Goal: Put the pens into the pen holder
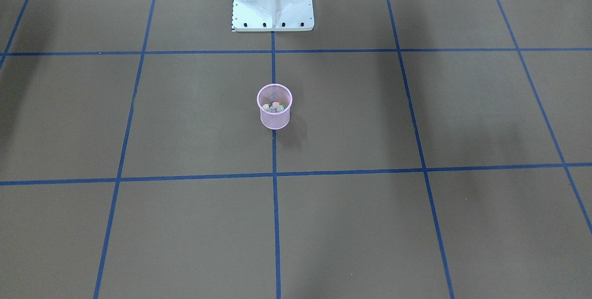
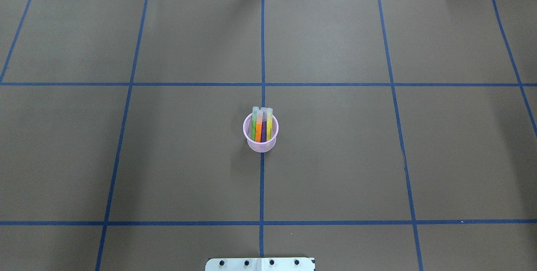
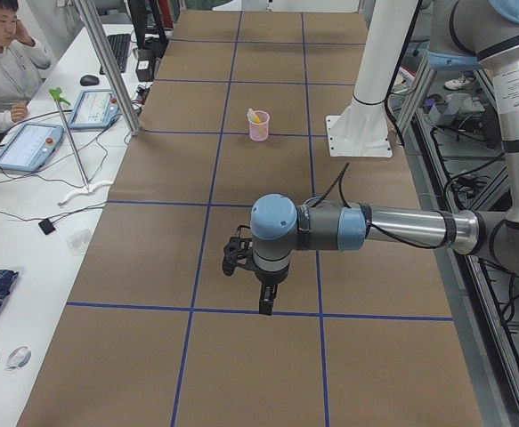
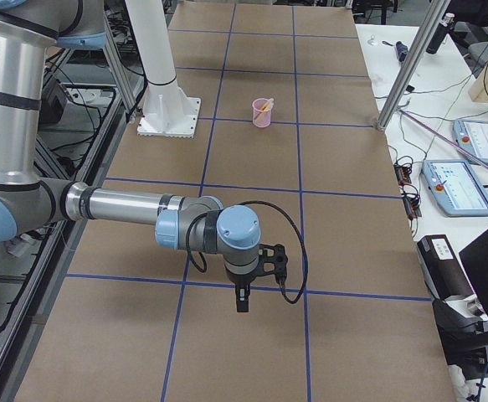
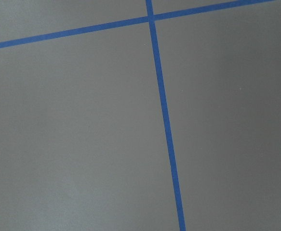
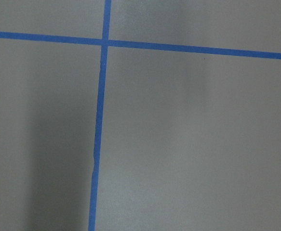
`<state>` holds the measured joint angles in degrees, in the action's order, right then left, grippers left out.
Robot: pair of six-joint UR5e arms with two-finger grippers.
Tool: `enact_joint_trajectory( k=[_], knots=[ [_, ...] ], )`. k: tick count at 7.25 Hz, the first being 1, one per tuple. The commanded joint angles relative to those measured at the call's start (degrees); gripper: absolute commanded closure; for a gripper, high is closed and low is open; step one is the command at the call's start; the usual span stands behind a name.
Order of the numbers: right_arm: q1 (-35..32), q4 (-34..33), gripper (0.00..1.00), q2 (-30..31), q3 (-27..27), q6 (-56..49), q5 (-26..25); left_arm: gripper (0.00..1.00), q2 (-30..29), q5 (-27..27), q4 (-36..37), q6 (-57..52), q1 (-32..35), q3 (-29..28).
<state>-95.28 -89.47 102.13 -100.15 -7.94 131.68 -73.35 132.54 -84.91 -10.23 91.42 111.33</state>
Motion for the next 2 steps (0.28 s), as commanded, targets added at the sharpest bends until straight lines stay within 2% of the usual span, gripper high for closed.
enact_joint_trajectory(
  k=[1,2],
  knots=[
    [0.01,0.00,0.00,0.00,-0.05,0.03,0.07,0.00,-0.04,0.00,0.01,0.04,-0.01,0.03],
    [0.09,0.00,0.00,0.00,-0.05,0.03,0.16,0.00,0.05,0.00,0.01,0.04,-0.01,-0.06]
  ],
)
